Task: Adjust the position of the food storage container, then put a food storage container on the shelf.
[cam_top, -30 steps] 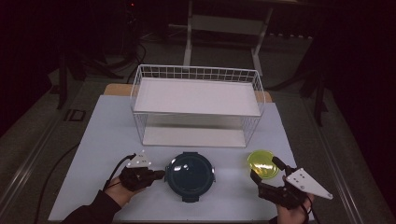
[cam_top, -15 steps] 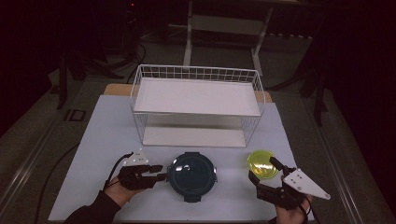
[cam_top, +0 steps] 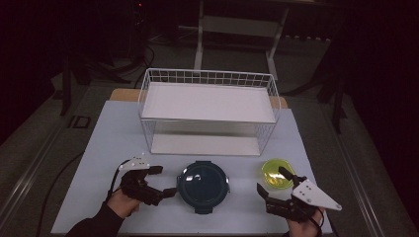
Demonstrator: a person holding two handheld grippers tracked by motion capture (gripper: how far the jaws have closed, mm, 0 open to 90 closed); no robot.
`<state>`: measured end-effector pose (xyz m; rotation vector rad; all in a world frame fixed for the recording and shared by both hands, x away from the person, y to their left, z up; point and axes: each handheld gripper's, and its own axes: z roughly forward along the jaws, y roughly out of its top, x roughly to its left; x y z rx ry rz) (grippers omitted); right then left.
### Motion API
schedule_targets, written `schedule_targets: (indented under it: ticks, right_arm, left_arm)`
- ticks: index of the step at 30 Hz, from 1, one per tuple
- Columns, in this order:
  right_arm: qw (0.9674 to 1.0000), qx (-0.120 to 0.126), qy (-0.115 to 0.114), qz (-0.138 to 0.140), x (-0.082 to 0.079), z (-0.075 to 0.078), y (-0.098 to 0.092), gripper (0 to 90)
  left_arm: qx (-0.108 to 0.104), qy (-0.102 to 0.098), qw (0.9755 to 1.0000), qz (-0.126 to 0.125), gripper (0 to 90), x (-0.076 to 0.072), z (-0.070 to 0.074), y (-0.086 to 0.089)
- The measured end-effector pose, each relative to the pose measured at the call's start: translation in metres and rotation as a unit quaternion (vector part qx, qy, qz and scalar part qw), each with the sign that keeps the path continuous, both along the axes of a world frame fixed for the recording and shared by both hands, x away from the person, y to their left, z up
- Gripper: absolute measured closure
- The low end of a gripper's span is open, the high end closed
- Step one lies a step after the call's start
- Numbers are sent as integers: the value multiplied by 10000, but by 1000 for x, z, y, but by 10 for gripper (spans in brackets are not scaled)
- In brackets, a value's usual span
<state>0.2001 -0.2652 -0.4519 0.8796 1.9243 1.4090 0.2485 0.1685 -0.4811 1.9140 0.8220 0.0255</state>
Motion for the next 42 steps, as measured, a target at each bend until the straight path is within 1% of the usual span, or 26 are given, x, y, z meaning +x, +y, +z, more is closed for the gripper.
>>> schedule_targets:
  ticks: [2, 5, 7, 9, 10, 14, 15, 16, 18, 19, 20, 21, 23, 26, 27, 28, 30, 31, 32, 34, 35, 36, 37, 38, 40, 42]
  right_arm:
    - [9999, -74, -6, 140, 0, -1, 5, 138]
    - [9994, -126, 124, 302, 2, -2, 12, 139]
    - [9987, -98, 280, 409, 4, -2, 17, 133]
    - [9985, -99, 316, 430, 5, -2, 19, 132]
    - [9977, -75, 403, 548, 6, -2, 23, 122]
    - [9967, -10, 526, 621, 11, -2, 29, 113]
    - [9959, 105, 614, 651, 14, -2, 30, 108]
    - [9957, 122, 643, 663, 16, -1, 32, 108]
    - [9964, 118, 602, 584, 18, 0, 33, 108]
    - [9966, 142, 591, 554, 19, 1, 34, 107]
    - [9960, 135, 620, 632, 21, 3, 37, 106]
    - [9962, 99, 610, 620, 22, 3, 38, 106]
    - [9961, 62, 597, 654, 22, 4, 40, 106]
    - [9962, 46, 555, 676, 22, 4, 42, 106]
    - [9961, 41, 564, 672, 22, 3, 42, 105]
    - [9958, 40, 591, 697, 22, 2, 42, 105]
    - [9957, 40, 611, 699, 22, 0, 42, 105]
    - [9951, 58, 669, 721, 22, 0, 41, 105]
    - [9949, 93, 701, 723, 23, -1, 41, 105]
    - [9948, 88, 709, 724, 23, -1, 41, 105]
    - [9946, 77, 718, 743, 23, -1, 41, 105]
    - [9946, 65, 718, 743, 22, -1, 42, 105]
    - [9946, 65, 718, 743, 22, -1, 42, 105]
    - [9944, 58, 728, 762, 22, -2, 43, 105]
    - [9939, 25, 759, 794, 22, -3, 45, 105]
    - [9938, 4, 753, 818, 21, -3, 45, 105]
  left_arm:
    - [19, 8, 10000, -18, 0, 0, 1, -1]
    - [-37, 100, 9999, -9, 0, 3, 2, -2]
    - [-65, 170, 9998, 48, 0, 5, 2, -2]
    - [-114, 188, 9997, 87, 0, 6, 3, -1]
    - [-156, 182, 9997, 109, 0, 7, 3, -1]
    - [-155, 245, 9995, 100, 0, 9, 3, -3]
    - [-184, 366, 9991, 116, 0, 12, 2, -6]
    - [-222, 416, 9988, 94, 1, 13, 1, -7]
    - [-245, 474, 9985, 75, 7, 15, 0, -8]
    - [-332, 608, 9976, 83, 7, 17, -2, -10]
    - [-368, 697, 9968, 92, 7, 19, -4, -10]
    - [-463, 857, 9952, 112, 7, 21, -6, -10]
    - [-585, 1159, 9913, 199, 7, 27, -11, -8]
    - [-681, 1729, 9821, 308, 35, 33, -18, -5]
    - [-808, 1901, 9781, 274, 37, 35, -21, -5]
    - [-860, 2054, 9746, 239, 37, 37, -24, -4]
    - [-953, 2348, 9668, 332, 74, 40, -30, -2]
    - [-995, 2519, 9618, 397, 92, 42, -33, -2]
    - [-1017, 2621, 9588, 399, 139, 43, -35, -1]
    - [-895, 2796, 9550, 418, 172, 45, -39, -3]
    - [-917, 2904, 9515, 434, 225, 46, -41, -3]
    - [-971, 3060, 9460, 456, 244, 47, -44, -4]
    - [-971, 3060, 9460, 456, 297, 47, -44, -4]
    - [-1015, 3239, 9394, 484, 297, 48, -48, -4]
    - [-1107, 3422, 9318, 491, 386, 49, -52, -4]
    - [-1282, 3489, 9273, 445, 455, 50, -56, -4]
